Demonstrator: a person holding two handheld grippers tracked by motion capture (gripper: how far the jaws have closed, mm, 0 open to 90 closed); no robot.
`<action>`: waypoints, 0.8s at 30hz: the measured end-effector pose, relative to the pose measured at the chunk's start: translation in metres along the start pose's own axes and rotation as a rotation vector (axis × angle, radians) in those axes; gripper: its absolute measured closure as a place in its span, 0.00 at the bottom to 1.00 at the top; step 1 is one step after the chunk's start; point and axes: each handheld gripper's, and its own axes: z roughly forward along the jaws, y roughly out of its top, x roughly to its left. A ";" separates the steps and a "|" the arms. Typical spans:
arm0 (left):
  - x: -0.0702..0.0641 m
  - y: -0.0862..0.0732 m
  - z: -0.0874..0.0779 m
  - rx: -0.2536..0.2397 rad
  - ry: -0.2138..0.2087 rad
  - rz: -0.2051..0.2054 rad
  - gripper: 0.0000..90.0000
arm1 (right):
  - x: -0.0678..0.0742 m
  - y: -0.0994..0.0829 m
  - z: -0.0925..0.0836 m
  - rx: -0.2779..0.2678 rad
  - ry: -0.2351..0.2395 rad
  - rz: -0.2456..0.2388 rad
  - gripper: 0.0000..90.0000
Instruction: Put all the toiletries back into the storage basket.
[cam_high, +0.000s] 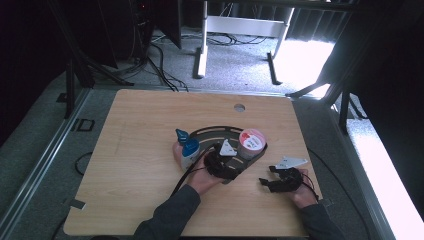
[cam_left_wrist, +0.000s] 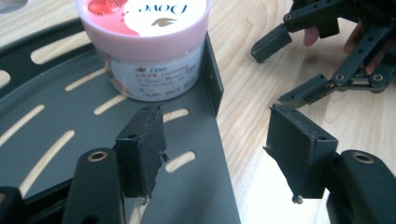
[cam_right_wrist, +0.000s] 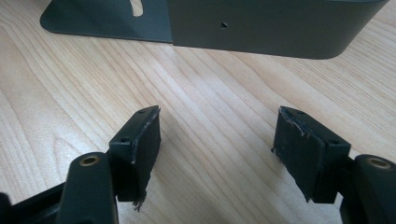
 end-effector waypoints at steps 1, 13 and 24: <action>0.000 0.000 0.000 0.000 0.000 0.000 0.44 | 0.000 0.000 0.000 0.000 0.000 0.000 0.34; -0.009 -0.008 -0.014 0.040 -0.024 0.017 0.54 | 0.002 -0.006 -0.001 -0.030 -0.004 0.000 0.31; -0.008 -0.009 -0.028 0.044 -0.003 0.036 0.58 | 0.004 -0.009 0.000 -0.050 -0.001 0.001 0.28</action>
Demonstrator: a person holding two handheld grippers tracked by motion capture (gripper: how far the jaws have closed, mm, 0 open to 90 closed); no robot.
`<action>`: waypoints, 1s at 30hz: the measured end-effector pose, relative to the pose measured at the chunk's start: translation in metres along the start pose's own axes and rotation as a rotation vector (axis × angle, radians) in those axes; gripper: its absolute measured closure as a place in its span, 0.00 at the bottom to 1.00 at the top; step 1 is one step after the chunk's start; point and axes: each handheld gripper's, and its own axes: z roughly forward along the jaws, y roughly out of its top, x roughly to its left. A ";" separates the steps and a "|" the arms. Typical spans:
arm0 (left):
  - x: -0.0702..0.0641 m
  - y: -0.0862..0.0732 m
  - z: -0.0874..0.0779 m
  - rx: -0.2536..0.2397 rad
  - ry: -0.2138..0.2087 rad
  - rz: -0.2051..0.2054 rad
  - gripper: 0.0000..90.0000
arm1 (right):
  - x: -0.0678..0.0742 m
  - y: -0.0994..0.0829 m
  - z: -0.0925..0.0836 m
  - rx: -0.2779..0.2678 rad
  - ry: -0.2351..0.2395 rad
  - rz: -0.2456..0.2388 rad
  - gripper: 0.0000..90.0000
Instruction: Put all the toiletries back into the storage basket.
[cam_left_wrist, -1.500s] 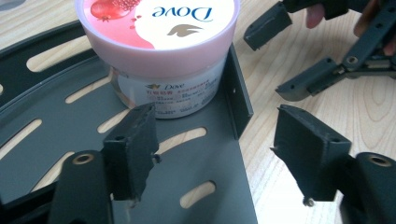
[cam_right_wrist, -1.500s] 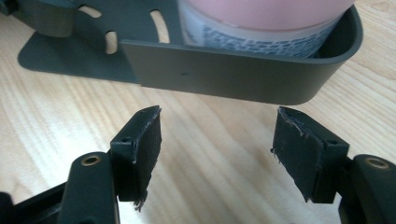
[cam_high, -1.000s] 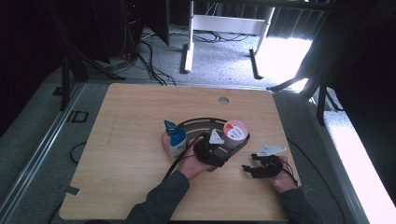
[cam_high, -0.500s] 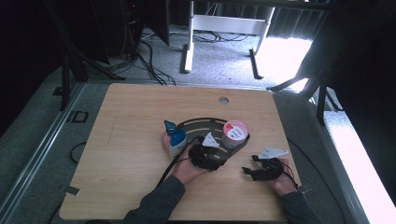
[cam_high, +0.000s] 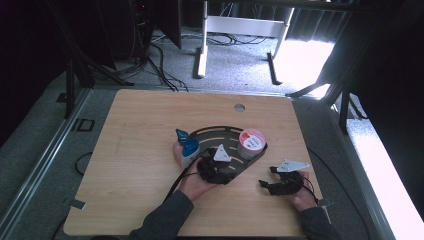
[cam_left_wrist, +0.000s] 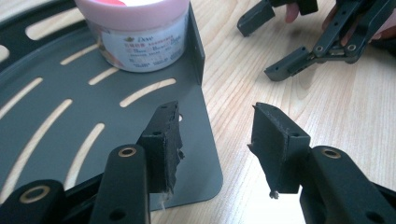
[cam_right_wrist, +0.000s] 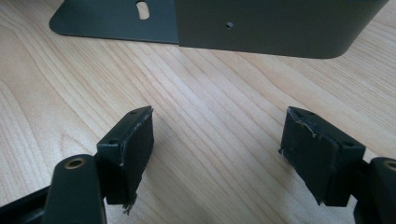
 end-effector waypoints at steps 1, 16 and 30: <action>0.000 0.000 -0.002 -0.004 0.006 0.000 0.58 | 0.000 0.000 0.000 0.000 0.000 -0.001 0.28; 0.003 -0.007 -0.018 0.035 0.007 0.000 0.59 | 0.000 0.000 0.000 0.000 0.000 0.000 0.28; 0.004 -0.015 -0.035 0.071 0.027 -0.021 0.61 | 0.000 0.000 0.000 0.000 0.000 -0.001 0.28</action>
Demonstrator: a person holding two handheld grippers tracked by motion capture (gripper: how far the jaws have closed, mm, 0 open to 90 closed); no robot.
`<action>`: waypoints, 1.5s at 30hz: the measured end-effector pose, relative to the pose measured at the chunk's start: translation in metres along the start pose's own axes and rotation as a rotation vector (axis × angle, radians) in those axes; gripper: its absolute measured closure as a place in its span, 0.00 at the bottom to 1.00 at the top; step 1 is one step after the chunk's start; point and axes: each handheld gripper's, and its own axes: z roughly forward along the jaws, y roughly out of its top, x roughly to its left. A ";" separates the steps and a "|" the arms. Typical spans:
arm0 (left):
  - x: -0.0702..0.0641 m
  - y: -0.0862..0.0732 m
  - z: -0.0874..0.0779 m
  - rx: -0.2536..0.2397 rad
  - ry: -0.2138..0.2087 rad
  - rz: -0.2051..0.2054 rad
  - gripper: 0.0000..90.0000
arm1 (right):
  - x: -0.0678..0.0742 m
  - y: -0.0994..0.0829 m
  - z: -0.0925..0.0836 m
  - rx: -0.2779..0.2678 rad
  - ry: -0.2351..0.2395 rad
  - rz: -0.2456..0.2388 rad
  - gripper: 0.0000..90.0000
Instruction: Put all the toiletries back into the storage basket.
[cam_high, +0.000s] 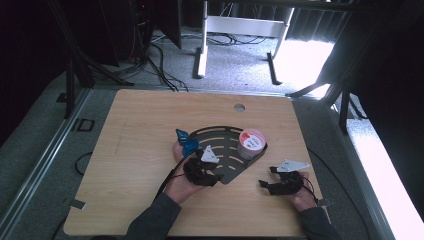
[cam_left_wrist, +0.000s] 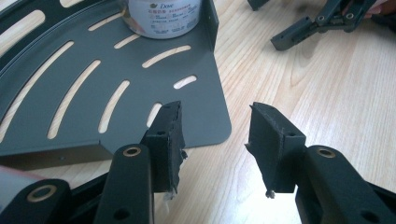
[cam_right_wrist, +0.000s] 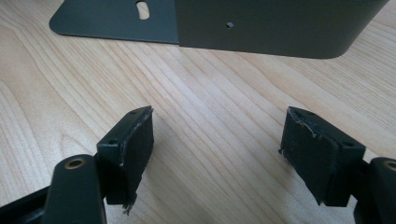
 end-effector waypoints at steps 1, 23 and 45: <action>0.000 0.000 -0.001 -0.003 0.001 -0.002 0.61 | 0.000 0.000 0.000 0.000 0.000 0.000 0.28; 0.009 -0.017 -0.027 0.006 0.012 -0.029 0.61 | 0.000 0.000 0.000 0.000 0.002 0.002 0.28; 0.022 -0.034 -0.047 0.028 0.037 -0.083 0.60 | 0.000 0.000 0.000 0.000 0.002 0.004 0.28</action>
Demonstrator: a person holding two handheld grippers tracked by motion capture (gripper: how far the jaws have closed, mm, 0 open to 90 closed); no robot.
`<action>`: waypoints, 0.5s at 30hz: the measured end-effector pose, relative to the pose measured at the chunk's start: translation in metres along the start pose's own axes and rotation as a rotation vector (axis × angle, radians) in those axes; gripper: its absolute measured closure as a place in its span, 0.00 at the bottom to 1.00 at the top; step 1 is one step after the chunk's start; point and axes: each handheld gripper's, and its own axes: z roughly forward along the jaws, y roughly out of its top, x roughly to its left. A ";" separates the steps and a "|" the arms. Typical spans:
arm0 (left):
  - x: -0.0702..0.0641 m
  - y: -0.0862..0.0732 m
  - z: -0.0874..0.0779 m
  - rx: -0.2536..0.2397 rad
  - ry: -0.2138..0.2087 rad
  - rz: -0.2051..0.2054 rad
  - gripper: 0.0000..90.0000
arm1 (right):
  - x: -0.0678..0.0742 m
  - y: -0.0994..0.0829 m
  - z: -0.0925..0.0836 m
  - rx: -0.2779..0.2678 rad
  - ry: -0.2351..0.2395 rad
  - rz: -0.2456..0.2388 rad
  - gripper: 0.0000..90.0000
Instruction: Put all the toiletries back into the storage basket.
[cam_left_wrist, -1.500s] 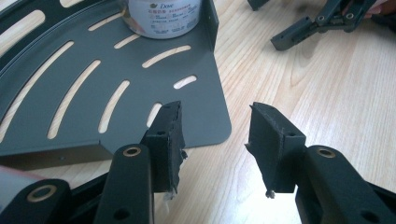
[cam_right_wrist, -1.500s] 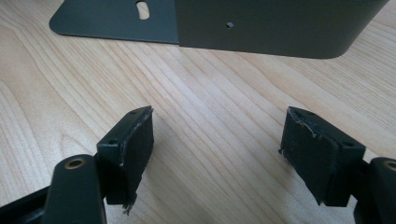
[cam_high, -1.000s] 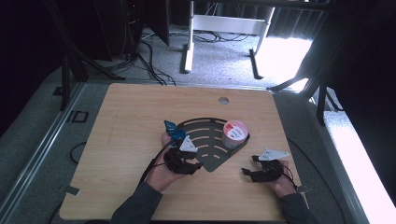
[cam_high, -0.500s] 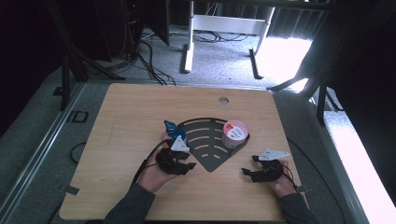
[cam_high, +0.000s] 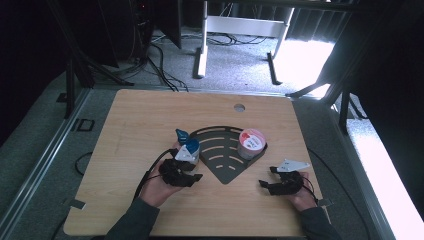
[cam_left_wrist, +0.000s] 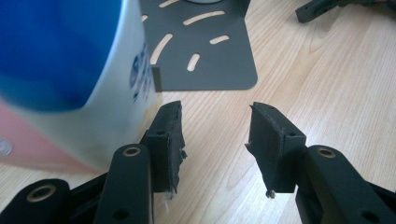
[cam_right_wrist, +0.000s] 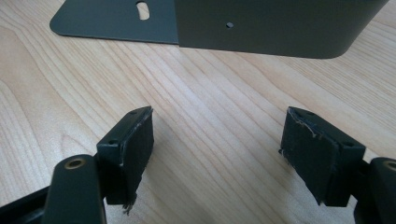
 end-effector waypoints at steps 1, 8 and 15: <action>0.000 -0.001 -0.001 0.001 0.002 -0.001 0.60 | 0.000 0.000 0.000 0.000 -0.001 0.000 0.28; 0.007 -0.005 -0.010 0.019 0.013 -0.006 0.60 | 0.000 0.000 0.000 0.000 -0.001 -0.002 0.28; 0.009 -0.007 -0.013 0.048 0.026 -0.016 0.59 | 0.000 0.000 0.000 0.000 -0.002 -0.004 0.28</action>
